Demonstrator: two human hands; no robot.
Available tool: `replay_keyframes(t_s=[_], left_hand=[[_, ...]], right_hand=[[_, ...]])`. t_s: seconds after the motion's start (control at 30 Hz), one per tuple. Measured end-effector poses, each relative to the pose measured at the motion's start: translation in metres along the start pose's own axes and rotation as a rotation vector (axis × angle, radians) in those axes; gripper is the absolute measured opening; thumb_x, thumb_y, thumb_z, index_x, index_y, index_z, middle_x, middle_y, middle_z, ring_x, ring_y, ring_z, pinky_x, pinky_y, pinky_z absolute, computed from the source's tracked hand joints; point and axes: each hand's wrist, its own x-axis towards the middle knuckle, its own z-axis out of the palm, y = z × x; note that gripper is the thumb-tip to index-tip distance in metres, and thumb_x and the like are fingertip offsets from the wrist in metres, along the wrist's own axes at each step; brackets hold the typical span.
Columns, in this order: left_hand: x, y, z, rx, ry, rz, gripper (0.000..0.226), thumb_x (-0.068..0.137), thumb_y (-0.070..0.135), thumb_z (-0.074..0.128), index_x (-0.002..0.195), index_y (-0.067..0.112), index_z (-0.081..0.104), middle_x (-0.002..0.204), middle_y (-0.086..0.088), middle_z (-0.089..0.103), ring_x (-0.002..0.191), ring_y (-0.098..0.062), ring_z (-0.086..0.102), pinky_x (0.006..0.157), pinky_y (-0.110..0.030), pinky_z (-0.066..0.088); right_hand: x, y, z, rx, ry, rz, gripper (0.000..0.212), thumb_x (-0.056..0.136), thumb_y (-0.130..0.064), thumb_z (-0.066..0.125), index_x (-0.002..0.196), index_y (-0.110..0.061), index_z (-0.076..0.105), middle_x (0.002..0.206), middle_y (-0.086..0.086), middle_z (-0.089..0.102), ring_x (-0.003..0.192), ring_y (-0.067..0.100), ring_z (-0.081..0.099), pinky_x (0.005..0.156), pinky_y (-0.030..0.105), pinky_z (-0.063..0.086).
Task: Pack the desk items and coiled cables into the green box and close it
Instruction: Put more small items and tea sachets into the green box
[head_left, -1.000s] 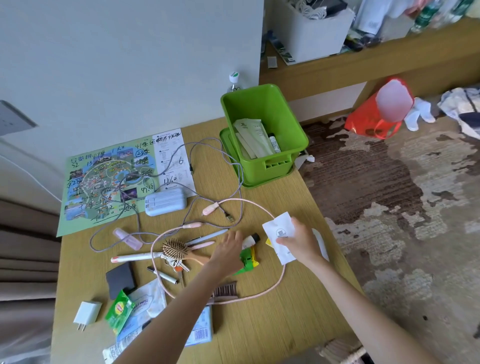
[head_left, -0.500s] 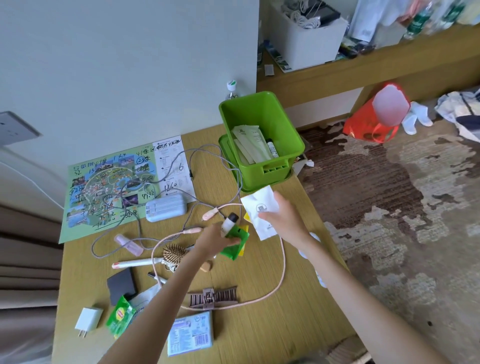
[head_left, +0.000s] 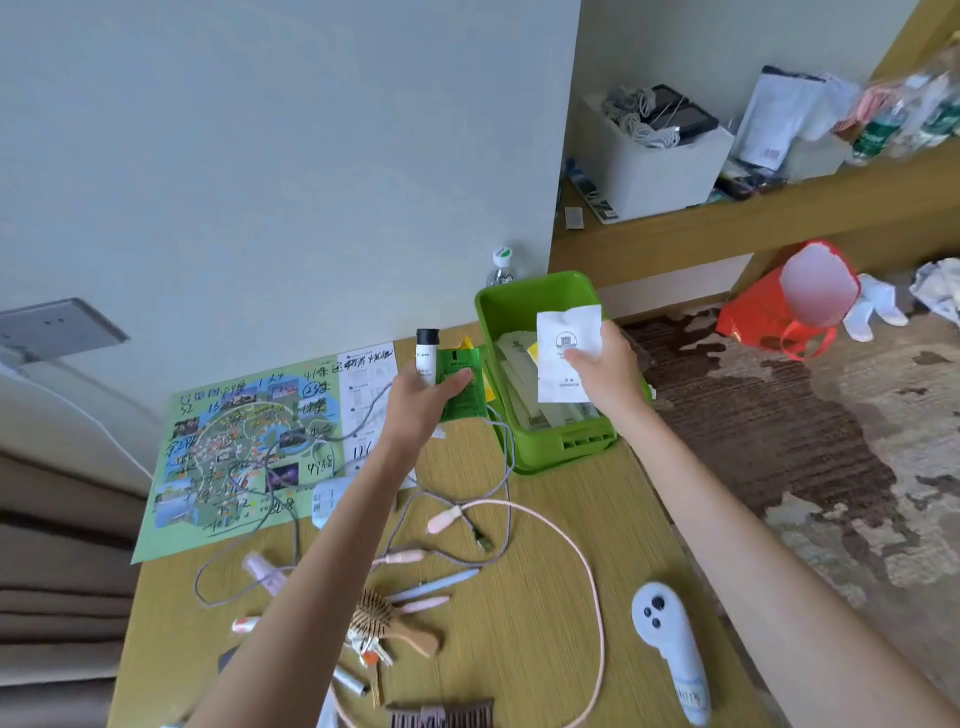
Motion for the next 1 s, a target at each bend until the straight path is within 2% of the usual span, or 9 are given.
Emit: replay_keyframes(t_s=[0.17, 0.23, 0.33, 0.47, 0.6, 0.7, 0.8, 0.9, 1.0], left_hand=[[0.034, 0.005, 0.016, 0.03, -0.035, -0.009, 0.016, 0.085, 0.016, 0.072, 0.096, 0.005, 0.069, 0.094, -0.013, 0.074, 0.083, -0.023, 0.073, 0.069, -0.027, 0.06], [0.044, 0.004, 0.024, 0.016, -0.073, -0.024, 0.019, 0.085, 0.017, 0.072, 0.099, 0.006, 0.069, 0.095, -0.012, 0.075, 0.083, -0.021, 0.073, 0.067, -0.025, 0.059], [0.056, 0.002, 0.036, 0.003, -0.14, -0.023, 0.013, 0.086, 0.019, 0.072, 0.096, 0.011, 0.069, 0.092, -0.007, 0.075, 0.077, -0.013, 0.073, 0.062, -0.019, 0.055], [0.064, 0.005, 0.053, -0.01, -0.203, 0.034, 0.006, 0.088, 0.021, 0.069, 0.092, 0.015, 0.068, 0.08, 0.004, 0.076, 0.072, -0.008, 0.072, 0.059, -0.016, 0.053], [0.068, 0.009, 0.066, 0.032, -0.246, 0.087, 0.01, 0.091, 0.027, 0.064, 0.091, 0.017, 0.066, 0.079, 0.005, 0.073, 0.072, -0.007, 0.071, 0.061, -0.019, 0.054], [0.07, 0.01, 0.073, 0.077, -0.223, 0.05, 0.029, 0.092, 0.037, 0.062, 0.094, 0.008, 0.063, 0.082, -0.004, 0.069, 0.072, -0.015, 0.066, 0.063, -0.027, 0.053], [0.073, 0.009, 0.075, 0.164, -0.128, -0.01, 0.042, 0.091, 0.046, 0.059, 0.092, 0.004, 0.057, 0.074, -0.003, 0.057, 0.063, -0.014, 0.05, 0.055, -0.026, 0.042], [0.075, 0.01, 0.078, 0.212, -0.085, -0.038, 0.031, 0.097, 0.038, 0.048, 0.081, 0.012, 0.051, 0.069, 0.001, 0.052, 0.059, -0.013, 0.044, 0.051, -0.022, 0.036], [0.076, 0.013, 0.086, 0.261, -0.096, -0.104, 0.024, 0.1, 0.03, 0.035, 0.106, 0.01, 0.047, 0.086, -0.003, 0.058, 0.072, -0.017, 0.052, 0.061, -0.029, 0.043]], right_hand=[[0.036, 0.017, 0.017, -0.151, -0.129, 0.08, 0.024, 0.09, -0.012, 0.063, 0.108, 0.0, 0.052, 0.088, 0.01, 0.054, 0.077, 0.027, 0.052, 0.053, 0.03, 0.033], [0.041, 0.024, 0.025, -0.243, -0.207, 0.056, 0.031, 0.092, -0.015, 0.062, 0.117, -0.001, 0.052, 0.102, 0.014, 0.06, 0.091, 0.033, 0.059, 0.066, 0.034, 0.044], [0.041, 0.024, 0.028, -0.218, -0.116, -0.104, 0.036, 0.097, -0.026, 0.055, 0.126, -0.005, 0.054, 0.121, 0.007, 0.061, 0.11, 0.019, 0.058, 0.089, 0.03, 0.048], [0.038, 0.008, 0.02, 0.383, -0.306, 0.064, 0.027, 0.095, -0.029, 0.06, 0.112, -0.009, 0.066, 0.103, 0.003, 0.073, 0.094, 0.01, 0.069, 0.079, 0.024, 0.056], [0.039, 0.005, 0.011, 0.399, -0.351, 0.028, 0.018, 0.09, -0.01, 0.066, 0.108, -0.008, 0.068, 0.094, 0.005, 0.073, 0.077, 0.0, 0.068, 0.059, 0.014, 0.051], [0.045, 0.009, 0.005, 0.381, -0.308, 0.006, 0.02, 0.087, -0.007, 0.068, 0.107, -0.005, 0.068, 0.092, 0.007, 0.074, 0.078, 0.005, 0.07, 0.061, 0.014, 0.05], [0.054, 0.016, -0.002, 0.239, -0.124, -0.048, 0.018, 0.084, -0.005, 0.07, 0.103, -0.004, 0.069, 0.09, 0.004, 0.073, 0.078, 0.01, 0.068, 0.069, 0.019, 0.051], [0.056, 0.028, -0.008, -0.194, -0.079, -0.181, 0.021, 0.085, -0.007, 0.07, 0.107, -0.006, 0.069, 0.097, 0.004, 0.072, 0.084, 0.012, 0.065, 0.079, 0.024, 0.053], [0.052, 0.04, -0.013, -0.418, -0.007, -0.319, 0.022, 0.087, -0.008, 0.068, 0.108, -0.011, 0.065, 0.108, 0.001, 0.066, 0.097, 0.015, 0.063, 0.077, 0.027, 0.053]])
